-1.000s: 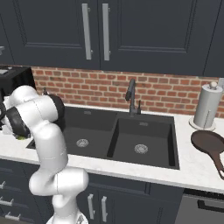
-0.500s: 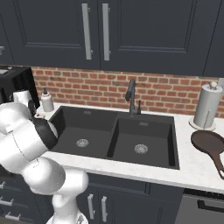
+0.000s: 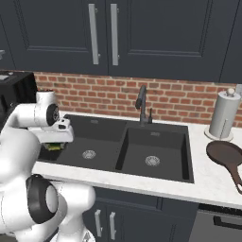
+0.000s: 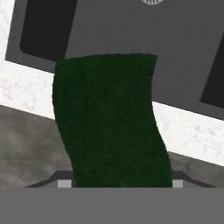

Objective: Pick the pan and sponge and place them into the sink. Then turn on the water.

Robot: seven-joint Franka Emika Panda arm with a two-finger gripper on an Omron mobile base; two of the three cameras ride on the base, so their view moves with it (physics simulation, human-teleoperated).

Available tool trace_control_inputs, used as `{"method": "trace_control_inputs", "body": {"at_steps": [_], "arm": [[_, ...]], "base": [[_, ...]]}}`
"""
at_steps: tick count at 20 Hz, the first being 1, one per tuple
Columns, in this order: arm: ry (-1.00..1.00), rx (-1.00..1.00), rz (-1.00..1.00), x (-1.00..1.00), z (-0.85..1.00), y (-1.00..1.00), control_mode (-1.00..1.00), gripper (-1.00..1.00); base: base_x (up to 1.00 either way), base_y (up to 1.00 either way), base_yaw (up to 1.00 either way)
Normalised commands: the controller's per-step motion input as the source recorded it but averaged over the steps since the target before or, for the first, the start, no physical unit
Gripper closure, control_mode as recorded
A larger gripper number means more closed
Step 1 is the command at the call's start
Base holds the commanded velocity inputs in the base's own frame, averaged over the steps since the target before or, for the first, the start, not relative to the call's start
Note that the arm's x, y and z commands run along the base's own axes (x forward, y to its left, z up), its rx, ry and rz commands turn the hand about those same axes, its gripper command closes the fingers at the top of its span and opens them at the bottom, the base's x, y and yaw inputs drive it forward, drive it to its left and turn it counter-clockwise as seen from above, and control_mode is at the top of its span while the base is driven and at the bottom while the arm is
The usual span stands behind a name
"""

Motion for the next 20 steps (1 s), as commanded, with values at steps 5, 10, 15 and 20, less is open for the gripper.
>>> {"method": "trace_control_inputs", "body": {"at_steps": [5, 10, 15, 20], "arm": [[0.10, 0.00, -0.03, 0.30, 0.03, -0.99, -1.00, 1.00], [0.00, 0.00, 0.00, 0.19, 0.00, -0.91, -1.00, 1.00], [0.00, 0.00, 0.00, 0.00, 0.00, -0.87, -1.00, 1.00], [0.00, 0.00, 0.00, -0.04, -0.06, -0.65, -1.00, 1.00]], "base": [[0.00, 0.00, 0.00], [0.00, 0.00, 0.00], [0.00, 0.00, 0.00], [0.00, 0.00, 0.00]]}}
